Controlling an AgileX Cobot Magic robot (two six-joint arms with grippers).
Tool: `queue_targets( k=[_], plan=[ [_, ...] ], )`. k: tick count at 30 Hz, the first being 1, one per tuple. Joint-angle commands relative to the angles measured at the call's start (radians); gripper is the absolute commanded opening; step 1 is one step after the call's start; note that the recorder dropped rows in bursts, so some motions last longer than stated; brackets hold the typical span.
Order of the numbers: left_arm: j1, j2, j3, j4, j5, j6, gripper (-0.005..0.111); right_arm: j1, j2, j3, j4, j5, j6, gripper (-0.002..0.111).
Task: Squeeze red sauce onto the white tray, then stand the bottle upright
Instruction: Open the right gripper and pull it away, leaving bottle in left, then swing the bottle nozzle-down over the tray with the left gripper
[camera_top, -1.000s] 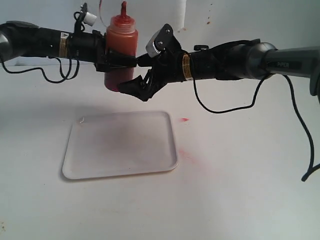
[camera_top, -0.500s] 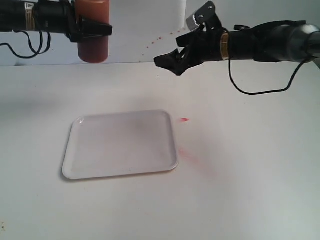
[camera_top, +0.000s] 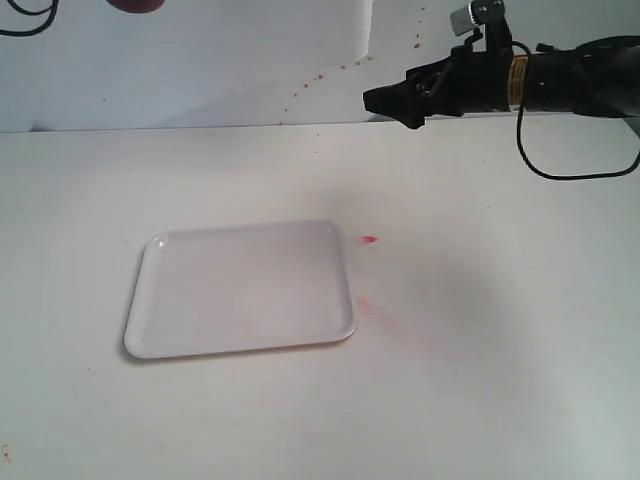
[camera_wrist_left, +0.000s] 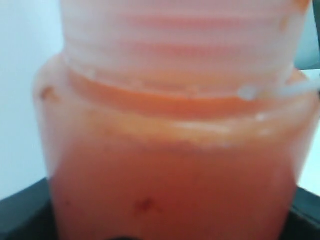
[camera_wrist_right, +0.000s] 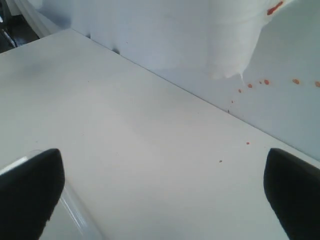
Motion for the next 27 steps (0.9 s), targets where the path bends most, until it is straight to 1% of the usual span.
queue_targets(
  k=[1, 3, 7, 10, 16, 18, 21, 24, 25, 26, 27],
  plan=[
    [0.0, -0.025, -0.003, -0.035, 0.03, -0.202, 0.0, -0.005, -0.009, -0.008, 0.018, -0.014, 0.005, 0.103],
    [0.0, -0.019, -0.003, -0.035, -0.022, -0.325, 0.0, -0.005, -0.009, -0.008, 0.028, -0.014, 0.005, 0.103],
    [0.004, -0.005, -0.003, -0.035, -0.249, -0.339, 0.0, -0.005, -0.009, -0.008, 0.028, -0.014, 0.005, 0.103],
    [0.004, -0.005, -0.003, -0.035, -0.365, -0.342, 0.0, -0.005, -0.009, -0.008, 0.028, -0.014, 0.005, 0.103],
    [0.004, -0.005, 0.009, -0.035, -0.375, -0.337, 0.0, -0.003, -0.003, -0.008, 0.021, -0.014, 0.023, 0.103],
    [0.004, -0.005, 0.02, -0.035, -0.321, -0.337, 0.0, -0.003, 0.002, -0.008, 0.021, -0.012, 0.023, 0.103],
    [-0.008, -0.005, 0.042, -0.035, -0.196, -0.337, 0.0, -0.003, 0.002, -0.008, 0.025, -0.01, 0.023, 0.103],
    [-0.04, -0.005, 0.06, -0.035, -0.021, -0.337, 0.0, -0.003, 0.002, -0.008, 0.027, -0.01, 0.023, 0.103],
    [-0.055, -0.005, 0.069, -0.035, 0.064, -0.336, 0.0, -0.003, 0.002, -0.008, 0.027, -0.01, 0.023, 0.103],
    [-0.071, -0.005, 0.071, -0.035, 0.115, -0.334, 0.0, -0.003, 0.002, -0.008, 0.027, -0.01, 0.023, 0.103],
    [-0.108, -0.005, 0.082, -0.035, 0.219, -0.32, 0.0, -0.003, 0.002, -0.008, 0.027, -0.01, 0.023, 0.103]
  ],
)
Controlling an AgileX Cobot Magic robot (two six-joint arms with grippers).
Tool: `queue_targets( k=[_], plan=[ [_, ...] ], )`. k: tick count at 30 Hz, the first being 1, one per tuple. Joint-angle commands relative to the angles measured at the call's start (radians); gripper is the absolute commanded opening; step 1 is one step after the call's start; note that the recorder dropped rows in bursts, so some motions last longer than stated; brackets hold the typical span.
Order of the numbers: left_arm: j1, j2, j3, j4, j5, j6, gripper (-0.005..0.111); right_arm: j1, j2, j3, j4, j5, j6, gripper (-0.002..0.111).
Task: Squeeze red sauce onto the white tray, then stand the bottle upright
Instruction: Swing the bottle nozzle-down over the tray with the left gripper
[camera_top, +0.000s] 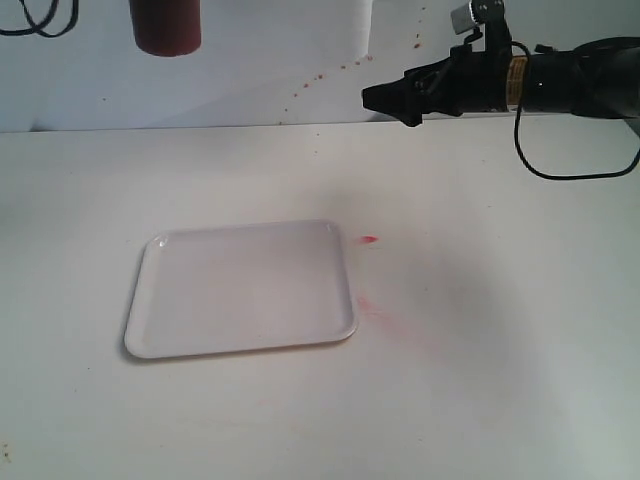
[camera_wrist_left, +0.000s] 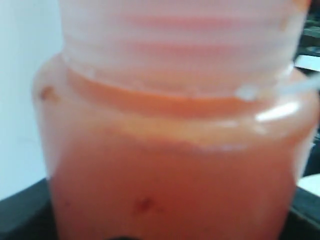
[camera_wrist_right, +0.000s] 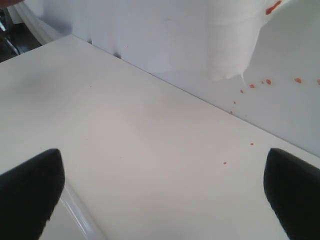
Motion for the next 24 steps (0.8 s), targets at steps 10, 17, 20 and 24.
queue_targets(
  k=[10, 17, 20, 24],
  plan=[
    [-0.359, -0.014, 0.076, -0.104, 0.528, 0.099, 0.0, -0.003, -0.001, -0.008, 0.01, -0.006, 0.004, 0.103],
    [-0.527, -0.029, 0.279, -1.565, 0.892, 2.003, 0.0, -0.003, -0.001, -0.008, 0.01, -0.006, 0.004, 0.103],
    [-0.533, -0.051, 0.279, -1.636, 1.056, 2.134, 0.0, -0.003, -0.001, -0.008, 0.01, -0.006, 0.004, 0.103],
    [-0.511, -0.11, 0.279, -1.482, 1.273, 2.134, 0.0, -0.003, -0.001, -0.008, 0.01, -0.006, 0.004, 0.103]
  ],
)
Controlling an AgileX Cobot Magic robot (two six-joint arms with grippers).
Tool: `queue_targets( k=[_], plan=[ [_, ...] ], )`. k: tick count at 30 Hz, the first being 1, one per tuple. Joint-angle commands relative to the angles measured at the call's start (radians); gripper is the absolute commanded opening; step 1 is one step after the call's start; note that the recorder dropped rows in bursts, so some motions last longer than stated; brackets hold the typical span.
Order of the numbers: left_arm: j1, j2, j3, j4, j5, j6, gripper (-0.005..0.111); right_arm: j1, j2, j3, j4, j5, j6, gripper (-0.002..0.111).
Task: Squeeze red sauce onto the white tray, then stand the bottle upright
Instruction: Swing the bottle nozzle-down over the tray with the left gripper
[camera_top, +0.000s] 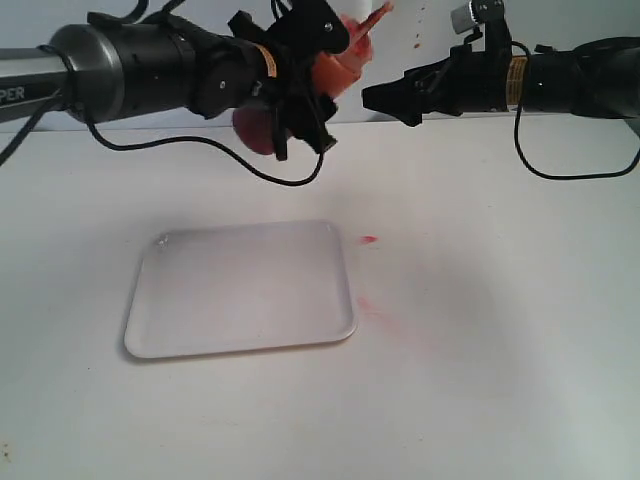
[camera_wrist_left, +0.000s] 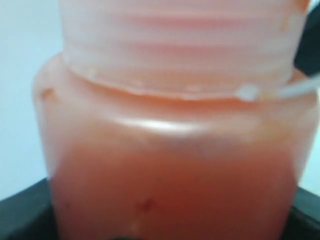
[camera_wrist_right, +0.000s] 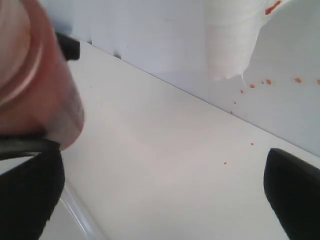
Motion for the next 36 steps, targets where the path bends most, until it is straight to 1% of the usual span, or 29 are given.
queue_targets(
  k=[1, 5, 10, 15, 18, 20, 22, 26, 28, 36],
  plan=[
    [0.02, -0.103, -0.008, 0.17, 0.211, 0.07, 0.0, -0.003, -0.001, -0.008, 0.008, -0.006, 0.002, 0.103],
    [0.005, -0.165, -0.008, 0.388, 0.421, 0.059, 0.0, -0.003, -0.001, -0.008, 0.008, -0.006, 0.002, 0.103],
    [-0.027, -0.217, -0.008, 0.588, 0.691, 0.056, 0.0, -0.003, -0.001, -0.008, 0.008, -0.006, 0.002, 0.103],
    [-0.077, -0.227, -0.008, 0.714, 0.884, 0.101, 0.0, -0.003, -0.001, -0.008, 0.008, -0.006, 0.002, 0.103],
    [-0.12, -0.227, -0.008, 0.73, 0.976, 0.176, 0.0, -0.003, -0.001, -0.008, 0.008, -0.006, 0.002, 0.103],
    [-0.145, -0.227, -0.007, 0.73, 1.012, 0.209, 0.0, -0.003, -0.001, -0.008, 0.008, -0.006, 0.002, 0.103],
    [-0.167, -0.227, 0.004, 0.732, 1.015, 0.212, 0.0, -0.003, -0.001, -0.008, 0.008, -0.006, 0.002, 0.103],
    [-0.203, -0.227, 0.064, 0.735, 1.017, 0.355, 0.0, -0.003, -0.001, -0.008, 0.008, -0.006, 0.002, 0.103],
    [-0.209, -0.227, 0.092, 0.755, 1.017, 0.385, 0.0, -0.003, -0.001, -0.008, 0.008, -0.006, 0.002, 0.103],
    [-0.209, -0.227, 0.231, 0.973, 1.017, 0.385, 0.0, -0.003, -0.001, -0.008, 0.008, -0.006, 0.002, 0.103]
  ],
)
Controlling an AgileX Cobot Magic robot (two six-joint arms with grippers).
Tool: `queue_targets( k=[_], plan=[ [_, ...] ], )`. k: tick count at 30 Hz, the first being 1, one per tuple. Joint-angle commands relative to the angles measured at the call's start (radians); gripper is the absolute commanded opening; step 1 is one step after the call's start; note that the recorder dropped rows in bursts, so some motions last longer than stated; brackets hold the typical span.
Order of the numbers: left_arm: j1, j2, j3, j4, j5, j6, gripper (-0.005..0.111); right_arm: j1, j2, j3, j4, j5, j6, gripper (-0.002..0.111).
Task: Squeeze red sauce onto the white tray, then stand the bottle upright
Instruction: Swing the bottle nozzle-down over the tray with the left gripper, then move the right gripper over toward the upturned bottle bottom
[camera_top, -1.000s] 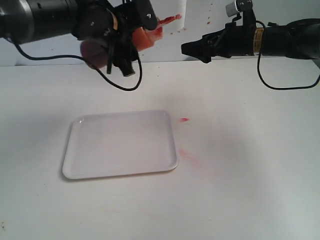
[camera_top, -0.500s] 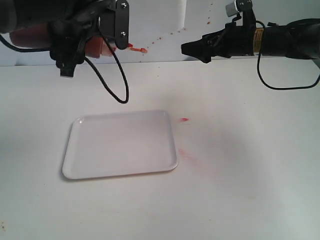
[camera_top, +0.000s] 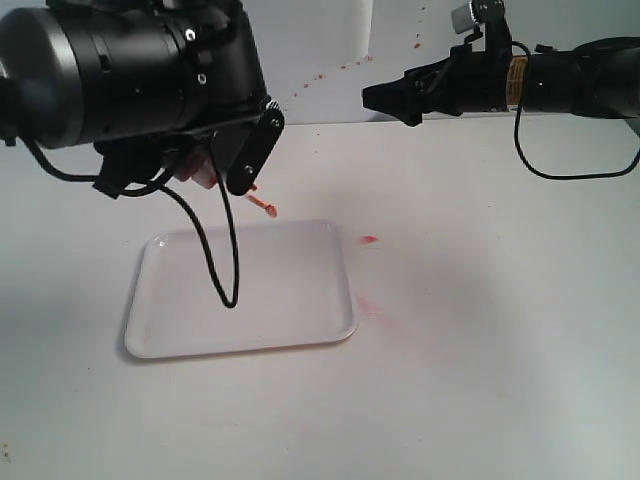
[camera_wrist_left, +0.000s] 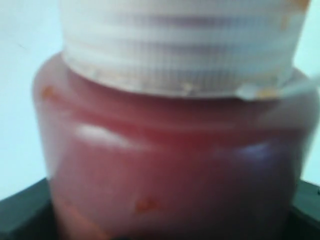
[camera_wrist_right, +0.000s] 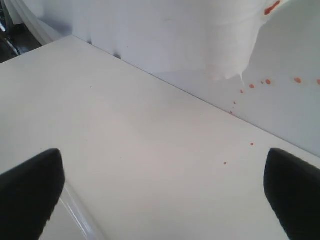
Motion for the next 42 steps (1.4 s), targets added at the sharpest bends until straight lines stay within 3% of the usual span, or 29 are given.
queue_targets(
  k=[1, 10, 18, 24, 33, 42],
  plan=[
    [0.0, -0.022, 0.072, 0.185, 0.008, 0.007, 0.0, -0.003, -0.001, -0.008, 0.008, -0.006, 0.002, 0.103],
    [-0.006, 0.013, 0.223, 0.407, 0.008, -0.102, 0.0, -0.003, -0.001, -0.008, 0.009, -0.144, 0.0, 0.103],
    [-0.006, 0.066, 0.283, 0.508, 0.008, -0.192, 0.0, -0.001, -0.001, -0.008, 0.017, -0.301, -0.002, 0.103],
    [-0.006, 0.076, 0.287, 0.538, 0.008, -0.253, 0.0, -0.001, -0.001, -0.008, 0.07, -0.32, -0.002, 0.103],
    [-0.006, 0.112, 0.287, 0.596, 0.008, -0.256, 0.0, 0.05, -0.001, -0.008, 0.064, -0.32, 0.195, 0.103],
    [-0.006, 0.112, 0.287, 0.606, 0.008, -0.256, 0.0, 0.053, -0.001, -0.008, 0.062, -0.32, 0.216, 0.103]
  ],
)
